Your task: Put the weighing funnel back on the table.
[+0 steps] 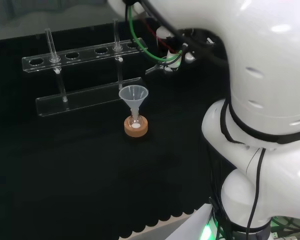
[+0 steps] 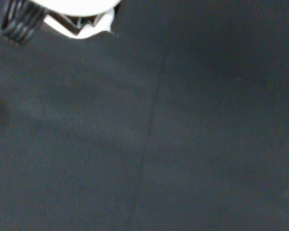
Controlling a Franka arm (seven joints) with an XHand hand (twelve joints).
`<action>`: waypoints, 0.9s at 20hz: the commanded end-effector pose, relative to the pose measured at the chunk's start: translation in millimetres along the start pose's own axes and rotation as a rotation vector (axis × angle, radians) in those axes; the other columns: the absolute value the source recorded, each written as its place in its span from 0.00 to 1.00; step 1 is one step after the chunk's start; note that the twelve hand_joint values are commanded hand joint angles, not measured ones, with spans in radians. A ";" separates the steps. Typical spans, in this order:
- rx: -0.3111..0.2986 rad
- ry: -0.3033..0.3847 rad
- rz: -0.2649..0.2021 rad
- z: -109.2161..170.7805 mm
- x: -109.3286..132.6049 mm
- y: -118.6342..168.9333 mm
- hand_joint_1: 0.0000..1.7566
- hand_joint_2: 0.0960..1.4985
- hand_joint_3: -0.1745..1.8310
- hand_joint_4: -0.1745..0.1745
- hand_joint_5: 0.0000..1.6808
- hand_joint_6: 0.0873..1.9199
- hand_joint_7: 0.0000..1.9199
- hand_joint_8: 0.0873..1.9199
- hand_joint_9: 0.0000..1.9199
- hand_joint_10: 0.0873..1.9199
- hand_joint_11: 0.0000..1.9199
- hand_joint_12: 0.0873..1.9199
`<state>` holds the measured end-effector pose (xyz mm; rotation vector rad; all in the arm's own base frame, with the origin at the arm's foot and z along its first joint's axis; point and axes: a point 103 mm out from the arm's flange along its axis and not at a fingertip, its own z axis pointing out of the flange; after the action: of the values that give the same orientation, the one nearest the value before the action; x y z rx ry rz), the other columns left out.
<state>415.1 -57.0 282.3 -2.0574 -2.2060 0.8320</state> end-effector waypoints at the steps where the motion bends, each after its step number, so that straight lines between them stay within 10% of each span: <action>1: -0.022 0.102 0.011 16.5 -18.4 5.6 0.62 0.38 0.48 1.00 0.69 0.46 0.35 0.30 0.45 0.19 0.23 0.64; 18: -0.058 0.299 0.029 77.8 -52.6 60.1 0.62 0.39 0.48 1.00 0.69 0.46 0.35 0.30 0.45 0.19 0.23 0.64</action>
<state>423.7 -109.4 257.0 -2.1023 -2.0957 0.5107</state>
